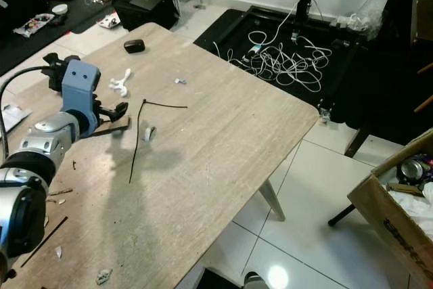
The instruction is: Picking trash to rubbish bin
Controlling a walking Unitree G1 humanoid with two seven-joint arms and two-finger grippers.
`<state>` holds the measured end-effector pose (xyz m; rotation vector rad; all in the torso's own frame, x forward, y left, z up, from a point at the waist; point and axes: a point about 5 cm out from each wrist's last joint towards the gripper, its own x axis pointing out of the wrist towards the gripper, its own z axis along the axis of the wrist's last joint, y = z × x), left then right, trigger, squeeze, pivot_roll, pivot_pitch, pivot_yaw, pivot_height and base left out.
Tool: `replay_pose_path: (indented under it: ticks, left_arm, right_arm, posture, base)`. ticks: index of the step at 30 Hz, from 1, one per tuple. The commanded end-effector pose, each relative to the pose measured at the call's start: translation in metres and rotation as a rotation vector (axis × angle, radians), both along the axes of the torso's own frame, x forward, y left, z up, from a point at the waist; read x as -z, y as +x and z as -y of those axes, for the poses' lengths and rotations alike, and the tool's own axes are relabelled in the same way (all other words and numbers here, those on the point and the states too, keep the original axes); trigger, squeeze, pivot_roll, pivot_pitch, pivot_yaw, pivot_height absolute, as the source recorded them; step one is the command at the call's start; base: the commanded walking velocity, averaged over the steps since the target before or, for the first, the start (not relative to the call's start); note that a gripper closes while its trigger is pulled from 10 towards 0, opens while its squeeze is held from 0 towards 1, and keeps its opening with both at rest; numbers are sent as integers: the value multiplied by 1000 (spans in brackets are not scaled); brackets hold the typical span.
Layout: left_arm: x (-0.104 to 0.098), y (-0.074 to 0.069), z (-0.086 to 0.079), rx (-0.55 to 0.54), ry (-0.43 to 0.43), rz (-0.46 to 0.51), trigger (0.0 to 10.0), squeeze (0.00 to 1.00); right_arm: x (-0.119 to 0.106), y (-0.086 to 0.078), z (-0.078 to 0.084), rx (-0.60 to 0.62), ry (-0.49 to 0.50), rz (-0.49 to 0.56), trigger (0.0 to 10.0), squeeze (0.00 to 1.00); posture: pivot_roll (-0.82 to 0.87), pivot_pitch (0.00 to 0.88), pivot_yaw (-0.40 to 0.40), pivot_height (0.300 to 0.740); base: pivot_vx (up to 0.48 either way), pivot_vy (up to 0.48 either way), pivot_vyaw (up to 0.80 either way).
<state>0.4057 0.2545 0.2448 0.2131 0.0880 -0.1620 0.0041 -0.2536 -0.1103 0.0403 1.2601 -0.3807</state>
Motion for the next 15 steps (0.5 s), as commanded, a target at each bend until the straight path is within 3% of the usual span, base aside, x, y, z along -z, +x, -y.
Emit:
replay_pose_path:
  ticks: [1,9,15]
  left_arm:
    - [6,-7,-18,-19,21,-34,10000,0]
    - [1,-14,-31,52,76,-77,10000,0]
    - [-2,-17,-41,19,120,-87,10000,0]
  right_arm:
    - [1,-18,-5,11,16,-43,10000,0]
    - [0,-25,-3,15,8,-53,10000,0]
    - [0,-25,-1,10,3,-50,10000,0]
  posture:
    - [-375,415,153,740]
    - [-382,429,149,740]
    - [-381,434,148,740]
  base:
    - [0,0,0]
    - [0,0,0]
    - [0,0,0]
